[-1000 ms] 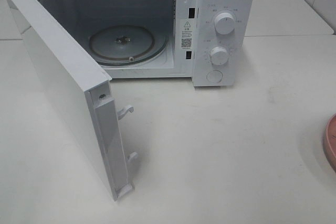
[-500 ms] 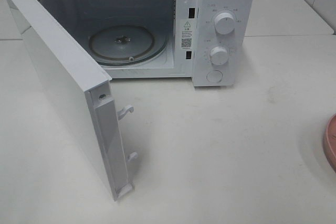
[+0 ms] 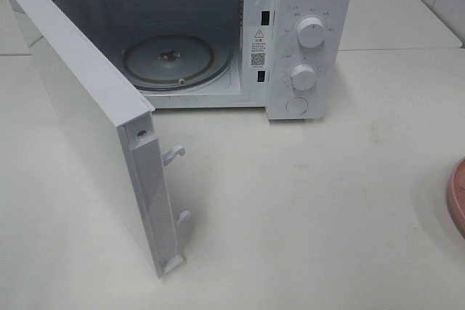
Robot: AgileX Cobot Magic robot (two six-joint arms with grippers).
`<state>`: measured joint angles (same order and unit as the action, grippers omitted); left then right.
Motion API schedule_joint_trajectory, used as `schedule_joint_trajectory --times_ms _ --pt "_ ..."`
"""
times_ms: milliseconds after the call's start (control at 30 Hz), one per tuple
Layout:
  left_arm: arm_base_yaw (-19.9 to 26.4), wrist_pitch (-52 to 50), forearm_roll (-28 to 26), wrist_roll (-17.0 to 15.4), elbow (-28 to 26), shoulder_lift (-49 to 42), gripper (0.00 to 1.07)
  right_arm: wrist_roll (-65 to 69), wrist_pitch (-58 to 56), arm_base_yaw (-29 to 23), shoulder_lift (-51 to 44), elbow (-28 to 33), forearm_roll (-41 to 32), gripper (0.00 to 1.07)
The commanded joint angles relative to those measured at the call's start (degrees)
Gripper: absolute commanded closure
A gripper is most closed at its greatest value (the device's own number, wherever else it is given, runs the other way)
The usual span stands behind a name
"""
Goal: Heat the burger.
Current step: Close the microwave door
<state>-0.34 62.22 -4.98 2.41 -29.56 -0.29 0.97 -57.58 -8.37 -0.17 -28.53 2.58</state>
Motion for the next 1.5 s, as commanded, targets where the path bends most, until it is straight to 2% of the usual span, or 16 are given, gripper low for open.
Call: schedule_joint_trajectory --times_ms 33,333,533,600,633,667,700,767,800,833,900,967,1267,1333,1467,1500 --pt "0.1 -0.7 -0.7 -0.3 0.0 -0.3 0.09 -0.3 0.6 0.3 -1.9 -0.1 -0.2 0.32" --pt "0.1 -4.1 -0.9 -0.1 -1.9 1.4 0.09 -0.3 0.6 0.3 -1.9 -0.1 -0.2 0.32" --pt "0.1 -9.1 -0.9 -0.1 -1.9 6.6 0.22 -0.3 0.6 0.3 -1.9 -0.1 -0.2 0.32" --pt "0.1 -12.2 -0.7 -0.1 -1.9 9.6 0.38 -0.3 0.6 0.3 -1.9 -0.1 -0.2 0.32" --pt "0.1 -12.2 -0.7 -0.1 -1.9 9.6 0.38 -0.3 0.6 0.3 -1.9 -0.1 -0.2 0.32" --pt "0.1 -14.1 -0.7 -0.1 -1.9 11.3 0.49 -0.3 0.6 0.3 -1.9 -0.1 -0.2 0.32" --pt "0.1 -14.1 -0.7 -0.1 -1.9 11.3 0.49 -0.3 0.6 0.3 -1.9 -0.1 -0.2 0.32" --pt "0.1 -16.0 -1.1 -0.2 -1.9 14.2 0.66 -0.3 0.6 0.3 -1.9 -0.1 -0.2 0.32" --pt "0.1 -17.5 -1.1 -0.2 -1.9 16.4 0.8 -0.3 0.6 0.3 -1.9 -0.1 -0.2 0.32" --pt "0.1 -17.5 -1.1 -0.2 -1.9 16.4 0.8 -0.3 0.6 0.3 -1.9 -0.1 -0.2 0.32" --pt "0.1 -19.7 -1.1 -0.2 -1.9 19.7 0.98 -0.3 0.6 0.3 -1.9 -0.1 -0.2 0.32" --pt "0.1 -20.7 -1.1 -0.2 -1.9 20.6 1.04 -0.3 0.6 0.3 -1.9 -0.1 -0.2 0.32" --pt "0.1 -35.9 -1.1 -0.1 1.8 26.5 1.07 -0.3 0.6 0.3 -1.9 -0.1 -0.2 0.32" --pt "0.1 -46.1 -1.1 0.2 5.2 28.5 1.07 -0.3 0.6 0.3 -1.9 -0.1 -0.2 0.32" --pt "0.1 -51.0 -1.1 0.2 7.1 29.5 1.07 -0.3 0.6 0.3 -1.9 -0.1 -0.2 0.32" --pt "-0.1 -57.1 -0.9 0.2 9.4 30.7 1.07 -0.3 0.6 0.3 -1.9 -0.1 -0.2 0.32"
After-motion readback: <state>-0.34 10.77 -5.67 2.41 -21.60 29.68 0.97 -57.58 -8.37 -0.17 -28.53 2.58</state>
